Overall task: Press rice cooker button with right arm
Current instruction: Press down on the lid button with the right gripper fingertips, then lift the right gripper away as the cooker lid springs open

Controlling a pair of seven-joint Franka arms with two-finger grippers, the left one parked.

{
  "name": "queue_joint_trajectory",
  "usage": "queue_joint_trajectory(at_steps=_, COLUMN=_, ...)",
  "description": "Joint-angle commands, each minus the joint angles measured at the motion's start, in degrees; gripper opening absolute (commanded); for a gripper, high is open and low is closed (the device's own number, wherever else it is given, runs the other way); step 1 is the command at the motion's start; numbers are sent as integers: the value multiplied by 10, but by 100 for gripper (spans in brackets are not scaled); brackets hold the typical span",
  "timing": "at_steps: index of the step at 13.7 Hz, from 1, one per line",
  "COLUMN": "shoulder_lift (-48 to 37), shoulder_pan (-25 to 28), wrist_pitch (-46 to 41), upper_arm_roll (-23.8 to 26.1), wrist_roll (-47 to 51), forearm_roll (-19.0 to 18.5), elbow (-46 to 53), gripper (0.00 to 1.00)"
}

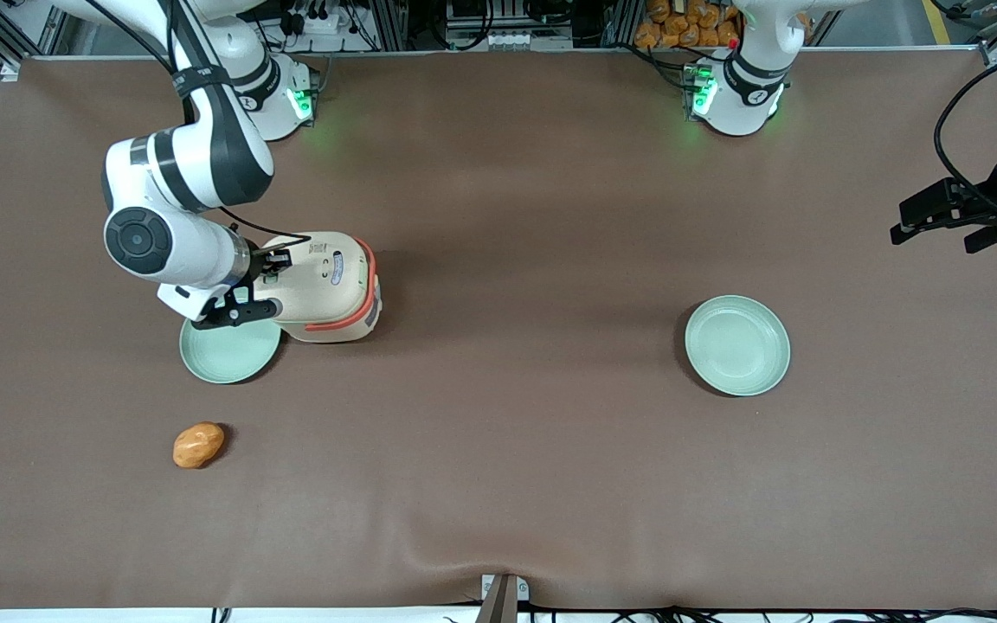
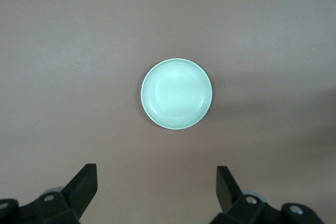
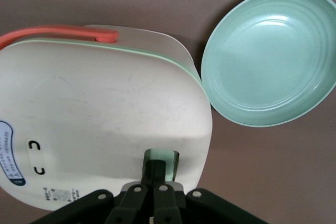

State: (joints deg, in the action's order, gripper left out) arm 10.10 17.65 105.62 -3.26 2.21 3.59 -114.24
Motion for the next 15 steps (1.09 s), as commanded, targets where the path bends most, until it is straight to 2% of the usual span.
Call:
queue_joint_trajectory(at_steps=1, shoulder_lift=-5, shoulder_pan=12, wrist_pitch=14, upper_arm_roll=-4, wrist_roll=7, forearm_roll=7, elbow=-22, gripper=0)
queue_joint_trajectory(at_steps=3, shoulder_lift=-19, shoulder_pan=11, wrist_pitch=-15, upper_arm_roll=-4, wrist_roll=13, forearm_roll=7, elbow=-6, gripper=0)
queue_joint_trajectory(at_steps=6, shoulder_lift=-25, shoulder_pan=11, wrist_pitch=-115, upper_arm_roll=-5, wrist_roll=16, forearm_roll=8, elbow=79, gripper=1)
queue_joint_trajectory(at_steps=7, shoulder_lift=-25, shoulder_pan=9, wrist_pitch=-143, upper_arm_roll=-5, wrist_roll=17, forearm_roll=8, elbow=105, gripper=6)
queue_joint_trajectory(at_steps=8, shoulder_lift=-29, shoulder_pan=7, wrist_pitch=-160, upper_arm_roll=-6, wrist_roll=17, forearm_roll=8, elbow=122, gripper=35)
queue_joint_trajectory(at_steps=9, shoulder_lift=-41, shoulder_pan=5, wrist_pitch=-154, upper_arm_roll=-8, wrist_roll=24, forearm_roll=8, elbow=127, gripper=98)
queue_joint_trajectory(at_steps=13, shoulder_lift=-83, shoulder_pan=-19, wrist_pitch=-153, upper_arm_roll=-12, wrist_roll=24, forearm_roll=2, elbow=133, gripper=100)
queue_joint_trajectory(at_steps=15, shoulder_lift=-100, shoulder_pan=-53, wrist_pitch=-154, upper_arm_roll=-13, wrist_roll=16, forearm_roll=-1, elbow=131, gripper=100)
